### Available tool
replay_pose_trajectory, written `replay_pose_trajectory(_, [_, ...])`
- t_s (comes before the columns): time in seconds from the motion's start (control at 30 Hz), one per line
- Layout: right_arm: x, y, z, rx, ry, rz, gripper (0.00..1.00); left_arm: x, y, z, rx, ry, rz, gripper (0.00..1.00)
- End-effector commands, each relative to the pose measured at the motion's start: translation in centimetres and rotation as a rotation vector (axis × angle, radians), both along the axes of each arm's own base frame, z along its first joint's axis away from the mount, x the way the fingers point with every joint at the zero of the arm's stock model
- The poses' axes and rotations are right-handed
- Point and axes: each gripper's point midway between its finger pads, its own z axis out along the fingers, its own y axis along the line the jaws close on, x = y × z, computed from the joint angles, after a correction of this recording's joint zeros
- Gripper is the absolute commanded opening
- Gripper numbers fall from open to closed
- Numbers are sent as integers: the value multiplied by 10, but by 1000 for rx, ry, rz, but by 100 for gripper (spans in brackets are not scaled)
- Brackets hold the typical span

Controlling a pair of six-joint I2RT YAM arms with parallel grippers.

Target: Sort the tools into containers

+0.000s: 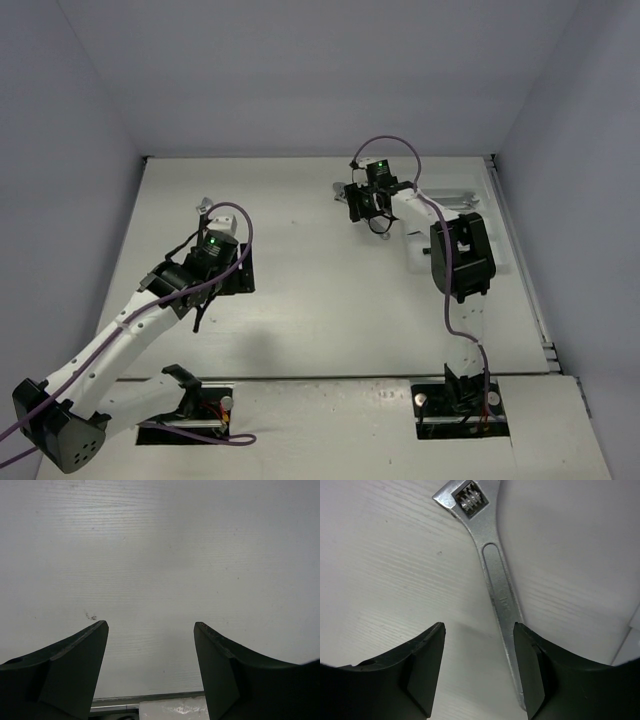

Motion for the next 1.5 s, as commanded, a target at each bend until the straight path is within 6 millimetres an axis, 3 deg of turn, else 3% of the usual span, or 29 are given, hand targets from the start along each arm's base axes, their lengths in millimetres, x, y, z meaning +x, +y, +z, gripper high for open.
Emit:
replay_pose_trajectory(0.0, [29,3,30,-23,-137,85,55,2,-3,3,-23,-11,13,66])
replay_pose_trajectory(0.17, [48,2,24,-61,-161,102,56,-1,-2,3,-30,-16,9,66])
replay_pose_trajectory(0.3, [59,12,5,-52,-125,150,56,-4,-2,3,-44,-14,12,66])
replay_pose_trajectory(0.4, [59,18,-15,-45,-87,171,56,-6,-2,3,-52,-10,17,66])
replay_pose_trajectory(0.7, [62,25,-41,-28,-40,166,50,-6,-1,3,-43,-6,26,66])
replay_pose_trajectory(0.83, [56,27,-49,-18,-9,172,34,-3,0,3,-36,-8,29,66])
replay_pose_trajectory(0.87, [54,27,-51,-17,-1,175,26,-3,-1,4,-36,-9,28,66])
replay_pose_trajectory(0.9, [52,27,-52,-22,7,177,9,-3,-1,4,-36,-9,28,66])
replay_pose_trajectory(0.93, [50,28,-55,-26,18,181,0,-2,-1,4,-36,-9,28,66])
replay_pose_trajectory(0.97, [46,31,-55,-35,27,192,0,-2,-1,4,-33,-8,26,66])
replay_pose_trajectory(1.07, [40,44,-39,-17,21,212,0,0,-1,3,-22,-6,24,66])
replay_pose_trajectory(1.23, [45,62,8,22,-56,175,0,4,-2,6,-16,-10,22,66])
replay_pose_trajectory(1.4, [68,63,80,66,-214,103,0,8,-4,7,-6,-11,20,66])
replay_pose_trajectory(1.47, [76,59,99,73,-256,78,0,8,-3,6,-2,-10,23,66])
